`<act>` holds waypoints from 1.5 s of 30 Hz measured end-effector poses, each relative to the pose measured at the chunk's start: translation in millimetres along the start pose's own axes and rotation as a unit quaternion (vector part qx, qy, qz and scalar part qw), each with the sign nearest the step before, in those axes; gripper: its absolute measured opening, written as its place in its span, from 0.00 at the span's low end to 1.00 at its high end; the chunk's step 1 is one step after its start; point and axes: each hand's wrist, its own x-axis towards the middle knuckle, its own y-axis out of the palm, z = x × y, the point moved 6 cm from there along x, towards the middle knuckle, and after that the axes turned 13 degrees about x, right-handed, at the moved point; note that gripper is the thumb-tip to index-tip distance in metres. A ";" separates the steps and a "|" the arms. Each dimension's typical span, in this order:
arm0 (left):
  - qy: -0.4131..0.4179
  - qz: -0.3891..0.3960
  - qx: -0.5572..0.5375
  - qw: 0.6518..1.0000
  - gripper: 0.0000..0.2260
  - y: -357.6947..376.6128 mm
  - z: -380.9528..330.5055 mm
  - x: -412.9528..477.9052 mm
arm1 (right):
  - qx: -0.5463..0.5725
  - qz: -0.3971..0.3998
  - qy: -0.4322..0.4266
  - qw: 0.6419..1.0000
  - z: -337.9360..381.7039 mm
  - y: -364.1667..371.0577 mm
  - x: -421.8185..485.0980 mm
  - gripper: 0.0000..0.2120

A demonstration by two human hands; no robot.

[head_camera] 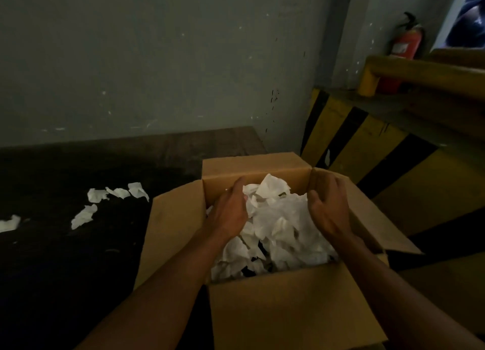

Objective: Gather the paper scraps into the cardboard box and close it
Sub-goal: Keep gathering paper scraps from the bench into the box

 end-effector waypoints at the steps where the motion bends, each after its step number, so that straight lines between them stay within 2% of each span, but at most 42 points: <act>1: 0.003 -0.022 -0.011 1.000 0.22 -4.4 -0.5 1.1 | -0.001 -0.017 -0.011 1.000 5.5 -3.3 2.0 0.21; 6: 0.018 -0.113 0.006 0.993 0.20 -32.1 3.6 2.9 | 0.004 -0.042 -0.047 0.998 43.5 6.7 13.0 0.20; 12: -0.043 -0.135 0.030 0.990 0.22 -68.2 51.8 -4.7 | 0.036 0.059 -0.102 0.992 91.6 85.8 8.8 0.20; 15: -0.077 -0.136 0.038 0.987 0.23 -95.7 98.7 -16.6 | 0.049 0.116 -0.119 0.985 116.4 143.3 -5.2 0.21; 22: -0.155 -0.200 0.068 0.965 0.22 -158.4 235.4 -61.4 | 0.076 0.234 -0.140 0.959 180.0 278.6 -54.7 0.22; 26: -0.192 -0.216 0.086 0.953 0.21 -177.8 317.5 -67.3 | 0.076 0.253 -0.127 0.956 198.3 359.4 -70.7 0.22; 32: -0.168 -0.162 0.089 0.968 0.23 -170.6 441.9 -12.5 | 0.038 0.234 -0.080 0.968 189.2 484.6 -59.7 0.23; 38: -0.095 -0.093 0.070 0.989 0.28 -114.3 532.8 46.2 | -0.039 0.205 -0.021 0.978 141.2 589.3 -48.4 0.22; 41: -0.053 -0.062 0.078 0.994 0.34 -85.3 555.3 68.8 | -0.080 0.197 0.004 0.977 118.3 613.5 -41.5 0.24; 45: -0.005 0.008 0.077 0.997 0.48 -54.3 573.6 106.5 | -0.124 0.215 0.004 0.969 95.7 640.0 -21.3 0.26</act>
